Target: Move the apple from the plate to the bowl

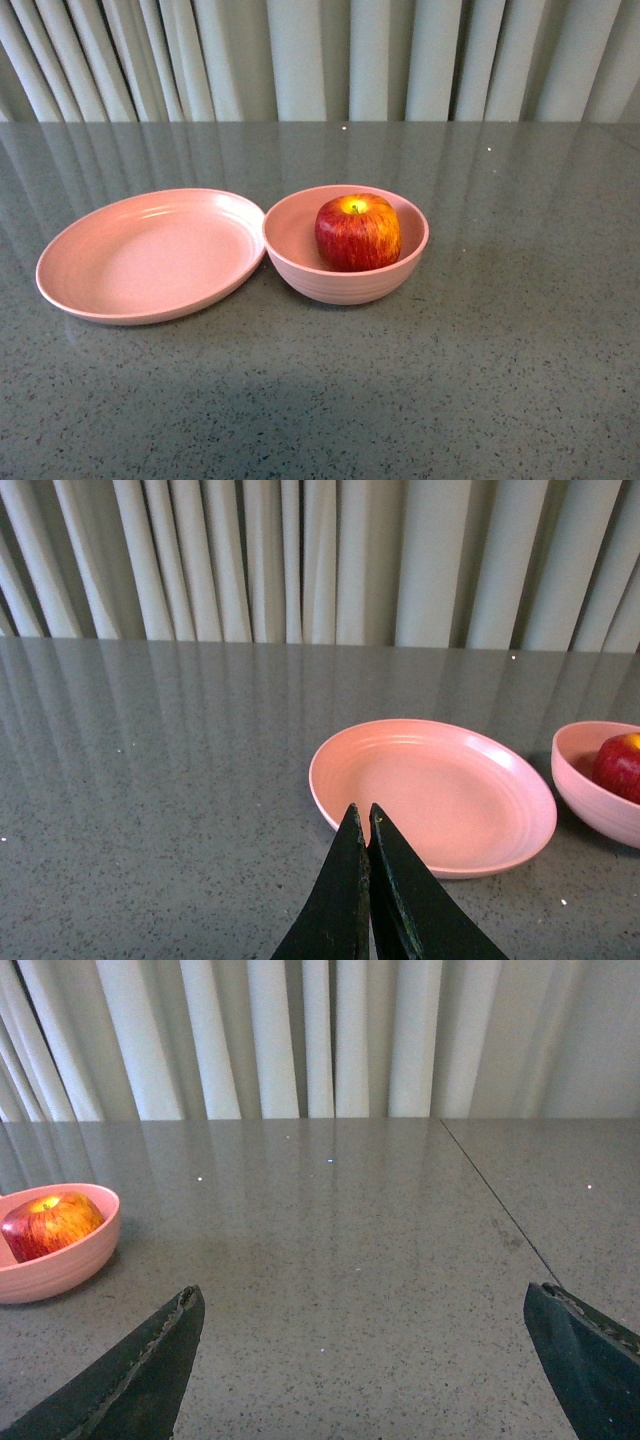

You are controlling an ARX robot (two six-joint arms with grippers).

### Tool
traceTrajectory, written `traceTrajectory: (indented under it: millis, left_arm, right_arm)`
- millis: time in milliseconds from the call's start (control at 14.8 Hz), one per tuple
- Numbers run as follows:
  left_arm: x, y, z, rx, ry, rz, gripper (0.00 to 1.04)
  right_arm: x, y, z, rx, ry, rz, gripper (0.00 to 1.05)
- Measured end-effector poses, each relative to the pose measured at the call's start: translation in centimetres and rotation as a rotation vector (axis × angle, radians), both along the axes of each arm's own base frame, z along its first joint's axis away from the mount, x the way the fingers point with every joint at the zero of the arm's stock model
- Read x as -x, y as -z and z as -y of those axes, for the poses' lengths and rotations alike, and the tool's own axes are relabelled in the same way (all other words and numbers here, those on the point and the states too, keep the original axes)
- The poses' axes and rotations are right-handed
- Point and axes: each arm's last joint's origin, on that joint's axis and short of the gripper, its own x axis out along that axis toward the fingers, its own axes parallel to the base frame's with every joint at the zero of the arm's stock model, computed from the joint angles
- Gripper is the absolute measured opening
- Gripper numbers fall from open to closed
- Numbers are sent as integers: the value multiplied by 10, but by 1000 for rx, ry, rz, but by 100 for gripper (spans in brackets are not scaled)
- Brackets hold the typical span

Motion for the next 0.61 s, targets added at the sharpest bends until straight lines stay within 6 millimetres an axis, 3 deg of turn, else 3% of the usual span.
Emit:
traceTrajectory:
  millis: [541,609]
  left_arm:
    - [16,7,0,0,3,-56,1]
    - [19,1,0,-1,1,17,1]
  right_arm:
    - [0,0,0,0,0,0,98]
    - [0,0,0,0,0,0,98]
